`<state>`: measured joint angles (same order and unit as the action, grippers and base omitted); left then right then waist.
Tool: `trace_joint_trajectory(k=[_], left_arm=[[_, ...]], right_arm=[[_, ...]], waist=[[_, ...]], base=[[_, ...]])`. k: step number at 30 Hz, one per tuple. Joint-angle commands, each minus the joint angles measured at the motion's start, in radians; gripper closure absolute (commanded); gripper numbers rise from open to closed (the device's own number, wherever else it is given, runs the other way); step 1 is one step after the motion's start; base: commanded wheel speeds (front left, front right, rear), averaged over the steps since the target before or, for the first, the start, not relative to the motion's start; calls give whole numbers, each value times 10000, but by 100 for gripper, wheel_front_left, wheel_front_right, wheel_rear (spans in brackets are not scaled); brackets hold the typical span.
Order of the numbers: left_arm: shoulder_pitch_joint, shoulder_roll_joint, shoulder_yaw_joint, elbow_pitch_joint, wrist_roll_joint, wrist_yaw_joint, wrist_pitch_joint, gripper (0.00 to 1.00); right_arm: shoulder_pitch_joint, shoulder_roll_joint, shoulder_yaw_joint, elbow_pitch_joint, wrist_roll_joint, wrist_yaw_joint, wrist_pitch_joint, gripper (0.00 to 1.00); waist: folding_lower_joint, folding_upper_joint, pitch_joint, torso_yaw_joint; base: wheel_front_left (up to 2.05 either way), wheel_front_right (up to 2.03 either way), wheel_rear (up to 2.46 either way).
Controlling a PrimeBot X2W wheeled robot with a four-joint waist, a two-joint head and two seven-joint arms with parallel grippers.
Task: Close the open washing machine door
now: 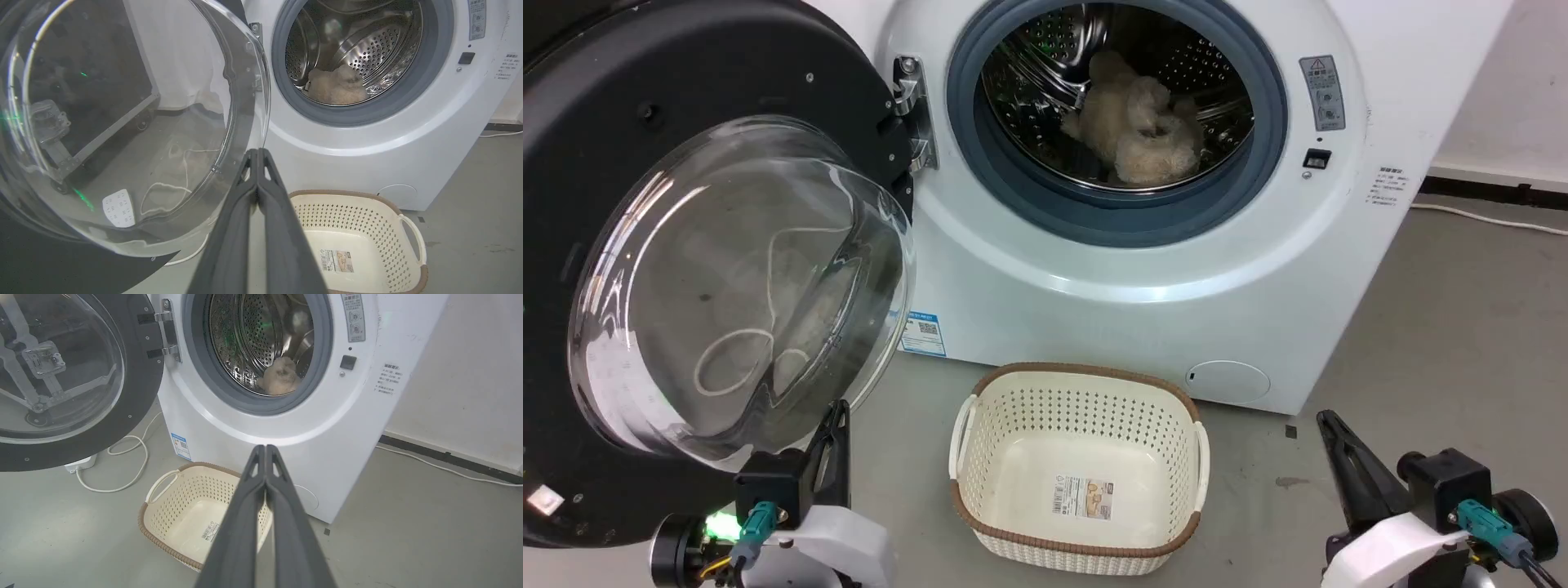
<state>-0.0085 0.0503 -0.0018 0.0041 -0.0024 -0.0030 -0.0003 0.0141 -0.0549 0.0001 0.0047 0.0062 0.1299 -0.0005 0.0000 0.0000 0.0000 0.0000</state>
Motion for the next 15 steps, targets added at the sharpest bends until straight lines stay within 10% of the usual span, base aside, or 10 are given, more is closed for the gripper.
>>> trace_joint_trajectory(k=[1,15], left_arm=[[85,-1,18,-41,24,30,3,100],[85,-1,18,-41,24,30,3,100]], right_arm=[[-141,47,-1,-47,-62,8,5,100],[-141,47,-1,-47,-62,8,5,100]], waist=[[0,0,0,0],[0,0,0,0]], base=[[0,0,0],[0,0,0]])
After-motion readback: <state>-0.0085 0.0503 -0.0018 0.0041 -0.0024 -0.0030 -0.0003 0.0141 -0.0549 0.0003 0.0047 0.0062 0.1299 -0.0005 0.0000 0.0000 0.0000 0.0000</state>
